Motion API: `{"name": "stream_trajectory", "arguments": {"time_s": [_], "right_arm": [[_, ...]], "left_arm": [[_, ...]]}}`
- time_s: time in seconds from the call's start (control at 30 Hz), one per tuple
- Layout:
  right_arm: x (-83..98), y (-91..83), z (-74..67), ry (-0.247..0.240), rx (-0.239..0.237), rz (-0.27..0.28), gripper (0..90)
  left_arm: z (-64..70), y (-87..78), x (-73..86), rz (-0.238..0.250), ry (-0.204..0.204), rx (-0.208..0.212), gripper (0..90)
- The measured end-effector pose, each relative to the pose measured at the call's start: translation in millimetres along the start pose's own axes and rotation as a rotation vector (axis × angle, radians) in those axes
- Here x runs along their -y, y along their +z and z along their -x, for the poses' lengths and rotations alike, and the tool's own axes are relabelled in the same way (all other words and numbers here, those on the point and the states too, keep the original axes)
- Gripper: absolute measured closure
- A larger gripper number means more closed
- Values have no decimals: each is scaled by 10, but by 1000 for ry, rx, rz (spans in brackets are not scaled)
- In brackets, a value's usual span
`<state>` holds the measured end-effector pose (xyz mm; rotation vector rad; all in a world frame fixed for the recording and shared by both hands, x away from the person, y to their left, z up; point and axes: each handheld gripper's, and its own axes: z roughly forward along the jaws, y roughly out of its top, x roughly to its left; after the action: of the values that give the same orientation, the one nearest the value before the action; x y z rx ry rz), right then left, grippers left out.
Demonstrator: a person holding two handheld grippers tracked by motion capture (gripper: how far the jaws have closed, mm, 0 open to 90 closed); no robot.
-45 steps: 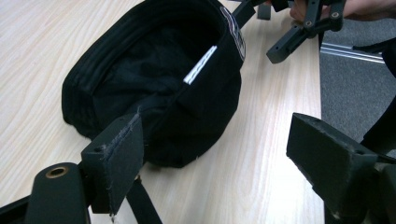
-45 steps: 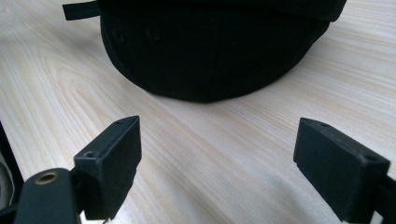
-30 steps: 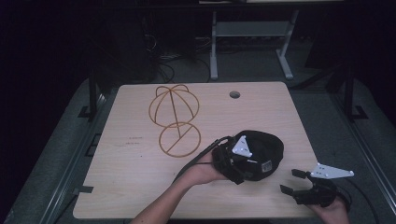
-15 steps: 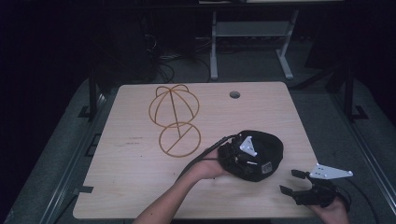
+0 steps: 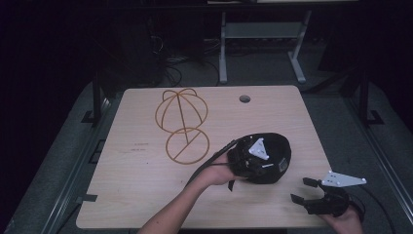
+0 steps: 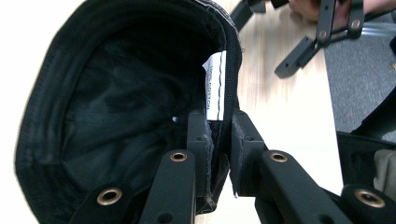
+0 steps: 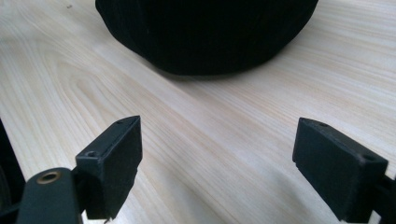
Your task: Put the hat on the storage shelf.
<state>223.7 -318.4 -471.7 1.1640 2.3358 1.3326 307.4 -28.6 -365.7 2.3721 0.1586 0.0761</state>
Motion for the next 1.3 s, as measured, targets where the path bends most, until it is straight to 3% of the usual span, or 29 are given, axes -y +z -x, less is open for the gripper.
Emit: {"name": "stream_trajectory", "arguments": {"time_s": [0.1,0.23,0.7,1.03,1.13,1.3], "right_arm": [[-15,-21,-22,-1,13,26,140],[-45,-49,-37,22,-4,75,140],[-293,-68,-272,-33,-61,155,141],[-596,-73,-367,-82,-74,231,147],[-689,-67,-420,-111,-81,292,174],[-733,-21,-440,-128,-76,291,229]], "left_arm": [[-25,-102,-43,33,-7,-2,808],[-81,-244,-108,70,-22,-6,811],[-188,-580,-247,190,-88,18,812],[-168,-759,-355,205,-74,17,812],[-138,-772,-391,210,-57,19,811],[-90,-748,-411,213,-39,35,812]]}}
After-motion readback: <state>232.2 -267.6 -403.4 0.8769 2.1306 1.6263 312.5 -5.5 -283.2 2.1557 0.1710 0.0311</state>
